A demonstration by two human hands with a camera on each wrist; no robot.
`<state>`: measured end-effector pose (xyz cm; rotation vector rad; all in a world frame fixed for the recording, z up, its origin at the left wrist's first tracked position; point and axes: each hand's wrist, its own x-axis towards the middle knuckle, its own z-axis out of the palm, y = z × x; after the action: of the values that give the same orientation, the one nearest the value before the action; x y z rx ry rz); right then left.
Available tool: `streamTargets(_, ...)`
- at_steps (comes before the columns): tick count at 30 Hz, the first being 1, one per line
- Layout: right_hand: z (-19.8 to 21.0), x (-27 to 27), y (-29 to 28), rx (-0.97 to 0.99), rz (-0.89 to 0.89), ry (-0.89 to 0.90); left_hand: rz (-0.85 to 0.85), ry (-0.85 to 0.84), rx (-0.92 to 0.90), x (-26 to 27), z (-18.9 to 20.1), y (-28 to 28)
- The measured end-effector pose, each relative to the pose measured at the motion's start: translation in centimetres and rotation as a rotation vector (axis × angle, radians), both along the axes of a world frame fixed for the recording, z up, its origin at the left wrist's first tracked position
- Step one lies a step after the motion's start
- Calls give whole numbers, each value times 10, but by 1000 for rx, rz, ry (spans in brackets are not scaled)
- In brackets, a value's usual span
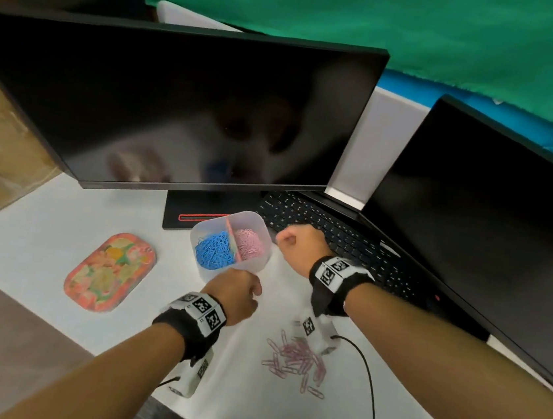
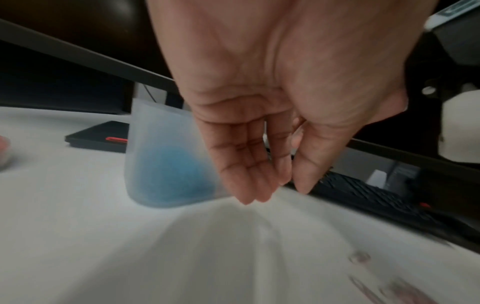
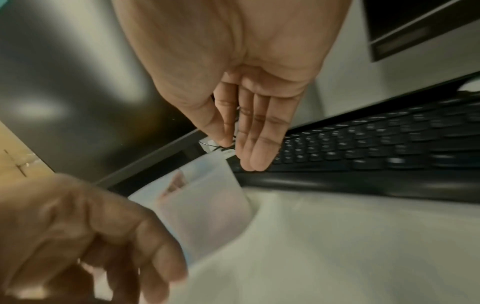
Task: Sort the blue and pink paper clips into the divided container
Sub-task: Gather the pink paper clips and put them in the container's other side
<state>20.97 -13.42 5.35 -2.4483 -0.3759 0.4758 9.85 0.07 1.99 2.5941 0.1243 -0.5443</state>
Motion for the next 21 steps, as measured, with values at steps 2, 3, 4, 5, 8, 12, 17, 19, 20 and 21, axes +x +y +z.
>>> streamTargets(2,-13,-14,-32,-116,48,26,-93,38,28,-5,-9,-11)
streamTargets(3,-20,-23,-47,-197,96,52,-137,63,37,-8,-12,-18)
streamTargets(4,-27,-34,-62,-274,155,86,-184,87,46,-12,-15,-23)
streamTargets(5,-34,-47,-74,-327,219,127,-234,108,54,-16,-17,-29)
streamTargets(8,-49,-89,-98,-337,412,188,-384,112,91,-30,-23,-44)
streamTargets(12,-60,-129,-115,-225,529,142,-519,54,49,-45,-33,-53)
streamTargets(17,-60,-133,-140,-92,401,163,-571,0,-3,-52,-38,-50)
streamTargets(19,-60,-131,-151,-149,259,101,-480,-6,28,-52,-36,-49)
streamTargets(20,-60,-132,-155,-209,202,103,-424,1,47,-52,-35,-49)
streamTargets(21,-61,-134,-158,-273,168,132,-380,20,65,-53,-34,-50)
